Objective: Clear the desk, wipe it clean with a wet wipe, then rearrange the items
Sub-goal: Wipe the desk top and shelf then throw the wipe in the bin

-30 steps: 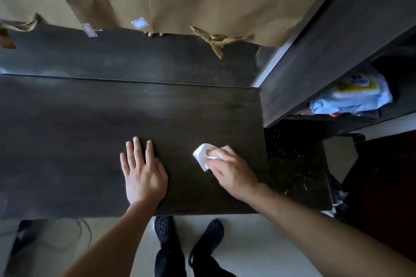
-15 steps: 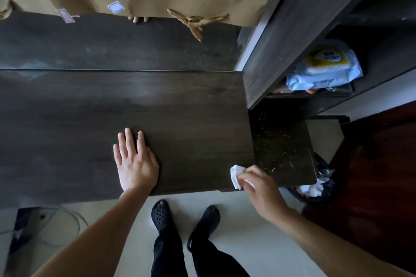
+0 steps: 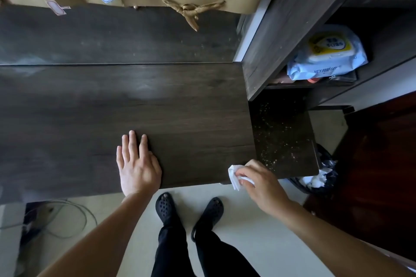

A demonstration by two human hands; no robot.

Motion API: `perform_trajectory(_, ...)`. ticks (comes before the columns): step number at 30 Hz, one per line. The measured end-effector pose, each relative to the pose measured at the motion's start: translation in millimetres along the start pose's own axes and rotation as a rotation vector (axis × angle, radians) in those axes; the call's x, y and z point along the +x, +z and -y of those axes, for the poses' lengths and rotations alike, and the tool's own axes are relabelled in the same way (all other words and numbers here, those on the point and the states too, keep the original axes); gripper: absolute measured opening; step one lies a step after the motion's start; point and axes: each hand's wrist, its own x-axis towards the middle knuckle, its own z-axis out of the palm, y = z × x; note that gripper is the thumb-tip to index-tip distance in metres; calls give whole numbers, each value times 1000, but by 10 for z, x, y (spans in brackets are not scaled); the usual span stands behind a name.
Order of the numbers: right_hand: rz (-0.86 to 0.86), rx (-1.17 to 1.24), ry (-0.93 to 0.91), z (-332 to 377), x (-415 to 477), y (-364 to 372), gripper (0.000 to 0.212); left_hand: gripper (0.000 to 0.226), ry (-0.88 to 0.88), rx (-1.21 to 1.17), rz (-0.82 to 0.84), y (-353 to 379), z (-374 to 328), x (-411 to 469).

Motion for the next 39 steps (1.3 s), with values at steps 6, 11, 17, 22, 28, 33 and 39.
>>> perform_trajectory(6,-430,-55,278,-14,867,-69,22,49,0,-6,-35,7,2,-7)
perform_trajectory(11,-370,-31,66,444,896,369,31,46,5,-17,-33,8,13,-10)
perform_trajectory(17,-198,-9,-30,152,338,287,26,47,1,-14,-17,-4,29,6)
perform_trajectory(22,-489,-128,176,-95,980,-102,25,48,11,14,14,-9,36,9)
perform_trajectory(28,-173,-73,-142,601,466,628,42,50,11,-6,30,-27,51,11)
perform_trajectory(33,-379,-89,71,92,875,95,24,50,39,-20,24,-26,59,11)
perform_trajectory(39,-378,-158,665,-588,477,-411,21,50,71,13,67,-48,51,3)
